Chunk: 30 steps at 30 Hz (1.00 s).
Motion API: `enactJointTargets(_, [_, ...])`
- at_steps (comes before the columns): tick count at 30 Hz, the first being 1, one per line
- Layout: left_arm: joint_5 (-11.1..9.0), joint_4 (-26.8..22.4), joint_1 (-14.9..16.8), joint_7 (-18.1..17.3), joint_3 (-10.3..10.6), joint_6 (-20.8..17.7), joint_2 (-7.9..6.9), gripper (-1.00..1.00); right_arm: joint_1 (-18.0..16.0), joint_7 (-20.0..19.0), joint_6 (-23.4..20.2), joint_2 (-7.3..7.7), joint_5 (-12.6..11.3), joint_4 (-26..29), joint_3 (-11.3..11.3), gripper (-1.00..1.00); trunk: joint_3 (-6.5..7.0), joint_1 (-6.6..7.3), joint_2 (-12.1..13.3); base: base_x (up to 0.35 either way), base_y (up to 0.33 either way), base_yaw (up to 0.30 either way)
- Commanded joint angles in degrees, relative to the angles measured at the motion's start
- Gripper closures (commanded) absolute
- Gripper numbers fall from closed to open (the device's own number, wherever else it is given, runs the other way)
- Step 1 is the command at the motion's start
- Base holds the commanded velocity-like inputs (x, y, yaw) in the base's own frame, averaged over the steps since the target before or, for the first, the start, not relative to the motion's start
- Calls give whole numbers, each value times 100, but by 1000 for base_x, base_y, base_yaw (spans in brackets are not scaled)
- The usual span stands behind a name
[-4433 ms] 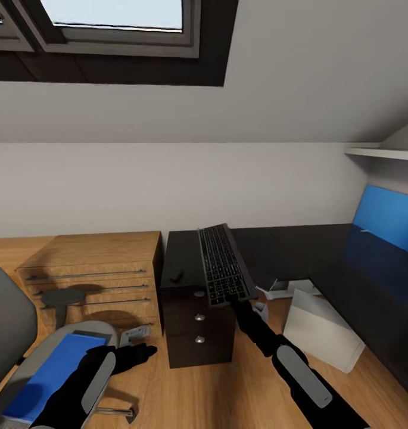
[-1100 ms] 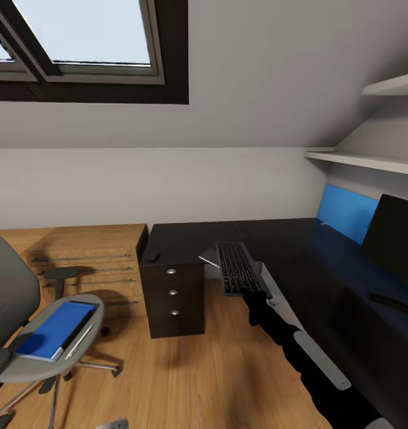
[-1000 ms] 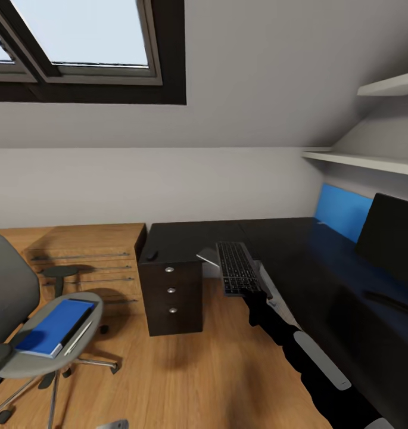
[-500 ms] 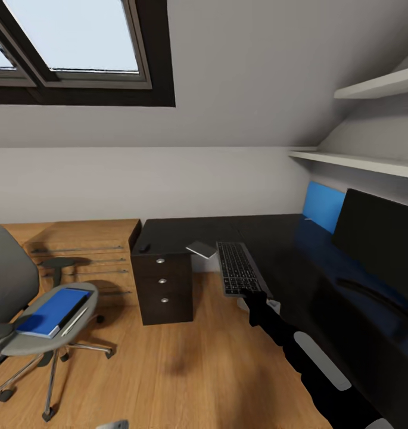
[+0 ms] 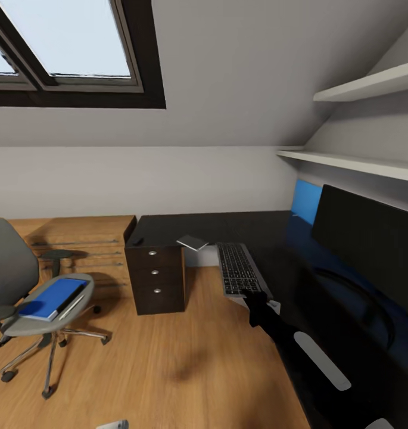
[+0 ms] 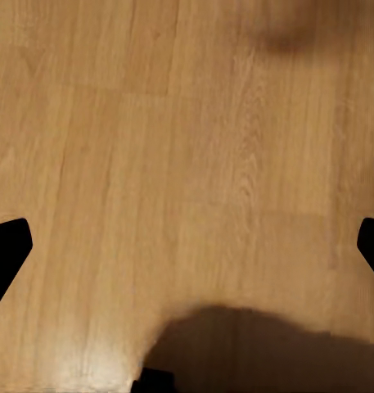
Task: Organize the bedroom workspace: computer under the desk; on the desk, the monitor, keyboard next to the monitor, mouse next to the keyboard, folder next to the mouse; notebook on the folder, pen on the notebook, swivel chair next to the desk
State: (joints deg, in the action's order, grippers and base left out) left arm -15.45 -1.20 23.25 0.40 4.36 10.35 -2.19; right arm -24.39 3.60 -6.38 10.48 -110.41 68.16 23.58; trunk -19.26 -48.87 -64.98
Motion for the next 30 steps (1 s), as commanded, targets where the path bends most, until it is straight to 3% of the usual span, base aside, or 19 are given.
enactJointTargets(1, [-46,6,4,4,47,20,0,-100,-5,9,-2,5,-49,8,6,100,-7,3,-5,-255,-218,0])
enactJointTargets(6, [-48,6,4,11,47,23,-5,-100,-5,2,-3,6,-43,12,8,100,-7,3,-5,-187,-257,0])
enactJointTargets(21, [-64,6,4,15,38,29,-35,-100,-5,7,5,59,-25,-50,6,100,-7,3,-5,-6,-343,0])
enactJointTargets(30, [-64,6,4,13,38,39,-35,-100,-5,1,6,50,-37,-193,6,100,-7,3,-5,0,-9,0])
